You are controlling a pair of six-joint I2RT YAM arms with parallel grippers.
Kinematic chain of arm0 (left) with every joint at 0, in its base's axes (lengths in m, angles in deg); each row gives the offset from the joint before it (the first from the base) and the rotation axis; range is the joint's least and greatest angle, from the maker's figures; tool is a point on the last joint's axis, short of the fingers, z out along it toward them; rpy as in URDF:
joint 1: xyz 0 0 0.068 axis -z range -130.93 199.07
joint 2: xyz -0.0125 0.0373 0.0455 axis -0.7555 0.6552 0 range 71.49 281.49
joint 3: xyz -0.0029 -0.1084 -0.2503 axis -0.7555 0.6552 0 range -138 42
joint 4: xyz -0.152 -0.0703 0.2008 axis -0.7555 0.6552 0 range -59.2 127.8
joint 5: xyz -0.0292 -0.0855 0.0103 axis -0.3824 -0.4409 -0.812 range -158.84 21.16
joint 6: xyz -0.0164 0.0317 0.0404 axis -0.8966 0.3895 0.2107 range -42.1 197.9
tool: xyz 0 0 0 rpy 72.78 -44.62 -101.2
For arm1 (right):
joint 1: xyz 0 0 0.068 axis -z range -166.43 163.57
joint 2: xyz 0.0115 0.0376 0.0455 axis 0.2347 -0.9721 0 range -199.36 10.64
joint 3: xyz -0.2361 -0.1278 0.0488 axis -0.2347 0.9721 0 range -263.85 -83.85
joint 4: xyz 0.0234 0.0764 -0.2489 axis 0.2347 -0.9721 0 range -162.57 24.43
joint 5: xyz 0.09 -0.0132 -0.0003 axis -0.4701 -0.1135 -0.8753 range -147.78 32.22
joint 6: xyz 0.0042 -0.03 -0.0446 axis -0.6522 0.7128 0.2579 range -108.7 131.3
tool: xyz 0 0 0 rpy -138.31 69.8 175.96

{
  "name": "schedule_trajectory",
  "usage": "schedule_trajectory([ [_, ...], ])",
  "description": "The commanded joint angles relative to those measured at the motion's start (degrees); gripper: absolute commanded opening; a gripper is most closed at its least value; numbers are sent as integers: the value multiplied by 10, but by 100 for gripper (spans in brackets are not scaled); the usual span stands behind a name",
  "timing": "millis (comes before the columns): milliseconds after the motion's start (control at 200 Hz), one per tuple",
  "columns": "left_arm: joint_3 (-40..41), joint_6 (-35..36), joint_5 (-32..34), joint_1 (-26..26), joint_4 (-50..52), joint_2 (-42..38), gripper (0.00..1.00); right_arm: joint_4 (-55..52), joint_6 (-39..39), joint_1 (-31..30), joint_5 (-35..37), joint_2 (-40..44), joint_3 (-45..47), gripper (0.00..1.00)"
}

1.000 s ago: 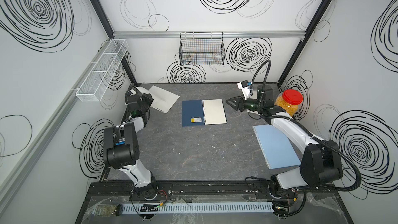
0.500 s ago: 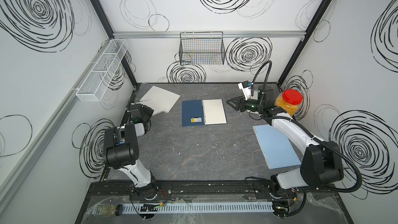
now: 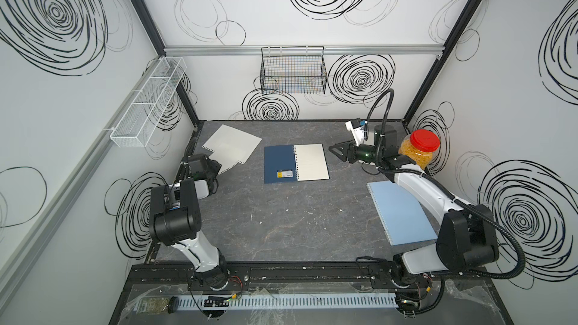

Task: Tear off pages from different notebooks
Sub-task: Place the paper at the center of the board.

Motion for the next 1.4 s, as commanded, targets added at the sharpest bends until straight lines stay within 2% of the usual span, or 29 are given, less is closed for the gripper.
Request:
schedule_trajectory([
  [0, 11, 4, 27, -6, 7, -21, 51, 8, 1, 3, 2, 15, 4, 53],
  [200, 8, 18, 48, -4, 41, -48, 66, 7, 1, 4, 1, 15, 1, 53],
  [495, -17, 61, 92, 8, 119, -99, 74, 12, 0, 5, -1, 12, 1, 54],
  [560, -17, 63, 96, 8, 123, -110, 84, 14, 0, 4, -2, 12, 0, 54],
  [771, -31, 79, 96, 20, 141, -137, 88, 15, -1, 5, -3, 6, 0, 55],
  [996, -83, 133, 87, 82, 179, -137, 88, 11, -8, -2, 14, -27, -9, 57],
  [1156, -127, 154, 28, 138, 202, -98, 88, -3, -11, -20, 50, -66, -29, 59],
  [1246, -144, 165, -8, 176, 220, -73, 88, -23, -7, -28, 83, -95, -51, 65],
  [1396, -117, 152, -55, 237, 216, -58, 88, -54, -8, -31, 118, -155, -97, 68],
])
